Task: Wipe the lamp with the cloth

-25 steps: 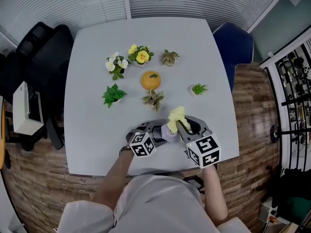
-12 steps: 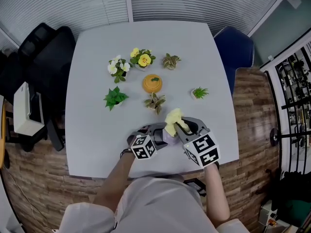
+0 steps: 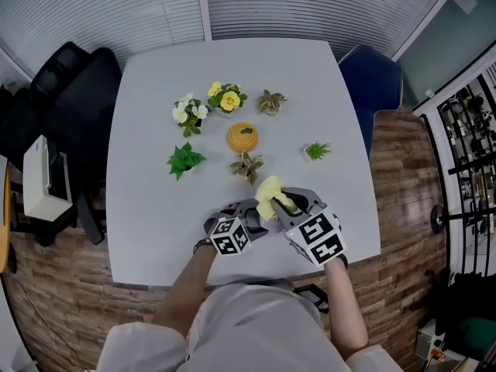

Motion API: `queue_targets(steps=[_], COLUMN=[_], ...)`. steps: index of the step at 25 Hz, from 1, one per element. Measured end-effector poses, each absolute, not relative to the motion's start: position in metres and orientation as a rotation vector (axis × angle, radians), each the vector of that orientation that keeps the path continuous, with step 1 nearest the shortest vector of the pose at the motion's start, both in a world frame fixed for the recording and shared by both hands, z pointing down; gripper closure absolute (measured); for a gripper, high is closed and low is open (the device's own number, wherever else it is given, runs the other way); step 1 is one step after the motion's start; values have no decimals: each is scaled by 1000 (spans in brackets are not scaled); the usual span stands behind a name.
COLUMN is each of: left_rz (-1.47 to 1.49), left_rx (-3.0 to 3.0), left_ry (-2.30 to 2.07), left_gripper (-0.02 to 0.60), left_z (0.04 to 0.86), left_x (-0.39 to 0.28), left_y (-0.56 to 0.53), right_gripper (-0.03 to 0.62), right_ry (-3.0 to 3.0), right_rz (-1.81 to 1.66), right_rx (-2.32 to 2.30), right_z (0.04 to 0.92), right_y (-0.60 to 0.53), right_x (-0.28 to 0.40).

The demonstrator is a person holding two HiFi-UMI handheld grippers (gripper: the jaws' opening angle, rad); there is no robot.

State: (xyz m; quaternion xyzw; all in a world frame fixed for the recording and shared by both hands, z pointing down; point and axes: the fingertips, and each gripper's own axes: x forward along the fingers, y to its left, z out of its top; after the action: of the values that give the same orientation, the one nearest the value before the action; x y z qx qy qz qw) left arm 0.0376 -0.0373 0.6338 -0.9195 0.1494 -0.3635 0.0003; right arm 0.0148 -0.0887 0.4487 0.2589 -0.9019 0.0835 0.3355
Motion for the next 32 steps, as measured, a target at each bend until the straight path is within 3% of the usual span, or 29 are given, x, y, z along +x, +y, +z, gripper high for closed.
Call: queue_targets(steps=[32], left_rz=[-1142], left_rx=[-2890], left_ry=[469], left_gripper=[278], left_z=[634], left_x=[37], left_y=[-38], right_gripper=[520], right_ry=[-2268], right_rz=[-77], right_rx=[692], right_z=[438], right_y=[-59], right_x=[4])
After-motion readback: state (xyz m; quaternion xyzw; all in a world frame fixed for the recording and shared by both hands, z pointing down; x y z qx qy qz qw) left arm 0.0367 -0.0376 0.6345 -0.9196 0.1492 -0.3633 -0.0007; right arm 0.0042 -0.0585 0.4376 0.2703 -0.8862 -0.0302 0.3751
